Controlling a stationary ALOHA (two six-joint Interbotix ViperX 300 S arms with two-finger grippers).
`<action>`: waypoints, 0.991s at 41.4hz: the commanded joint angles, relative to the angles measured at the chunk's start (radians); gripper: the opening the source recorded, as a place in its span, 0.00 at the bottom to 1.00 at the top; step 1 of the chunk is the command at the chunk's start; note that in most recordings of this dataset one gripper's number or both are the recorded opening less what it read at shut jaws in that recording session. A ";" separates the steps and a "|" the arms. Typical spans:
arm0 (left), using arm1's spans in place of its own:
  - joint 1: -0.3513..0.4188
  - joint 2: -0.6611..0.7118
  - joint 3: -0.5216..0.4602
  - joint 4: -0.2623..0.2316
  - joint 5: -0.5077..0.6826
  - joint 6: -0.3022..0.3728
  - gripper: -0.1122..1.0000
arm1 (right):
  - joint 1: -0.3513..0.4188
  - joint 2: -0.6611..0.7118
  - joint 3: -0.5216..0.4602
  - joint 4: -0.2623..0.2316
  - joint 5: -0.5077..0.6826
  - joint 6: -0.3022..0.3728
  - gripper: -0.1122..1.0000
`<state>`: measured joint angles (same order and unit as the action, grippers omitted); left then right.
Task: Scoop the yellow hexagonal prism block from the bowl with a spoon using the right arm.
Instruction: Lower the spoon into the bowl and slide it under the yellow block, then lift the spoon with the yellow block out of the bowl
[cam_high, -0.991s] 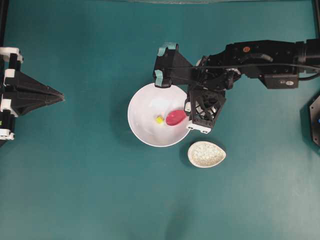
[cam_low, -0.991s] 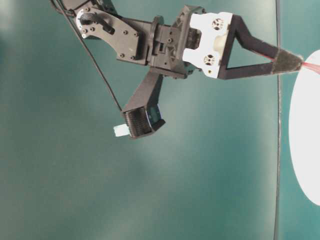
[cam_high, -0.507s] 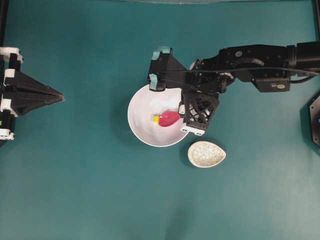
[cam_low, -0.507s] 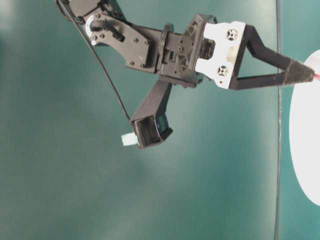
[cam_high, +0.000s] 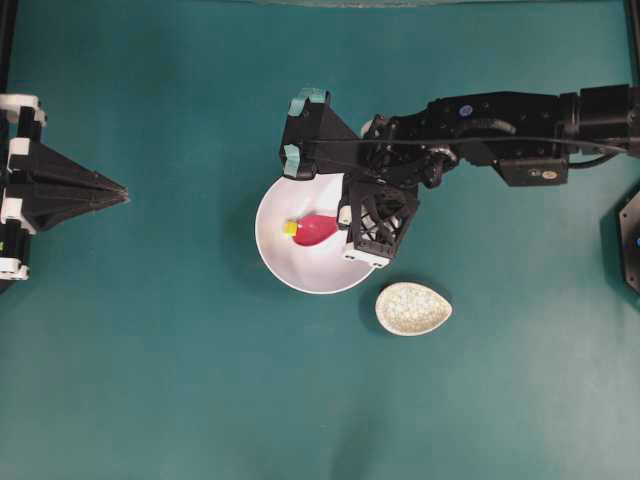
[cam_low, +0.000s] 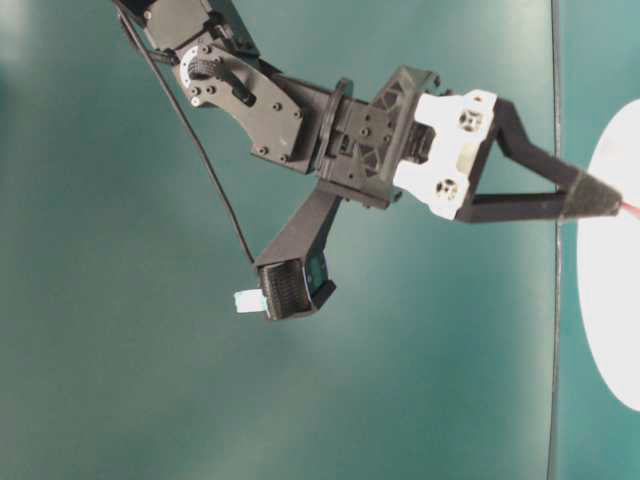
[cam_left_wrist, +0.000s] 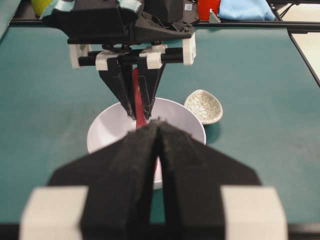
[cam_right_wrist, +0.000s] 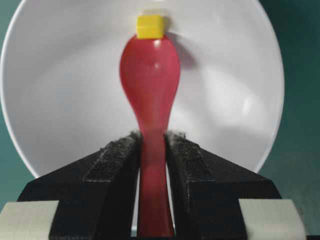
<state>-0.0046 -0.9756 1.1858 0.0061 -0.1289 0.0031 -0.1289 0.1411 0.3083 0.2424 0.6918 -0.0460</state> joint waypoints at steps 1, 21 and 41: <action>0.000 0.003 -0.029 0.003 -0.008 0.000 0.10 | 0.002 -0.017 -0.025 0.000 -0.029 0.002 0.31; 0.000 0.005 -0.029 0.003 -0.006 -0.003 0.10 | 0.002 -0.046 -0.035 -0.003 -0.086 0.008 0.31; 0.000 0.003 -0.029 0.003 -0.006 -0.003 0.10 | 0.000 -0.067 -0.032 -0.003 -0.103 0.009 0.31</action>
<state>-0.0046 -0.9756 1.1858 0.0077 -0.1289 0.0015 -0.1304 0.1120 0.2991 0.2408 0.5952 -0.0383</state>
